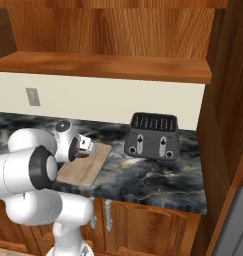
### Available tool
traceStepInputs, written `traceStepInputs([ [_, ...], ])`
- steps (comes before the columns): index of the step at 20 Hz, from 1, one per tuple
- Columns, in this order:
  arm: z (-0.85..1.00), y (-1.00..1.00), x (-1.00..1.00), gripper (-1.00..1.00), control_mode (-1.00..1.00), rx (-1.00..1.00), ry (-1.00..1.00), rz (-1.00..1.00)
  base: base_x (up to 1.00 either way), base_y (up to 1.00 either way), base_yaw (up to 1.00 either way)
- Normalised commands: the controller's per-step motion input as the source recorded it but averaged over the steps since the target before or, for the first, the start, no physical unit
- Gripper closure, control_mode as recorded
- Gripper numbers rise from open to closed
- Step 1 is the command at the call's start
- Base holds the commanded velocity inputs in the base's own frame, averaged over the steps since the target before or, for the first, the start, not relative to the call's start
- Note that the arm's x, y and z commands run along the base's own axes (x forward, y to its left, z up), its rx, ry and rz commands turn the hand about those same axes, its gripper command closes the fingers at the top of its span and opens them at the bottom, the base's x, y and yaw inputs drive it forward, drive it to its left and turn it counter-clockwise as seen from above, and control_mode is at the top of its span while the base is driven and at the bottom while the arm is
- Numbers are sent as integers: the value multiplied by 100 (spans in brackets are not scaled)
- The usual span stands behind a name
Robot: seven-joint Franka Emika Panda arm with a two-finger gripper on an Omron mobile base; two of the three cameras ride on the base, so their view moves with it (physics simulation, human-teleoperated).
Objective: Pick the bread, place it on the cutting board, pick the jam, place it on the counter, and close the cabinet.
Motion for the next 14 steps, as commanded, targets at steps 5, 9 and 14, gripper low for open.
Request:
traceStepInputs([
  [5,-7,0,1,100,-100,0,4,0,0,0,0],
  [9,-3,0,0,-100,-100,0,4,0,0,0,0],
  [14,0,0,0,-100,-100,0,0,0,0,0,0],
])
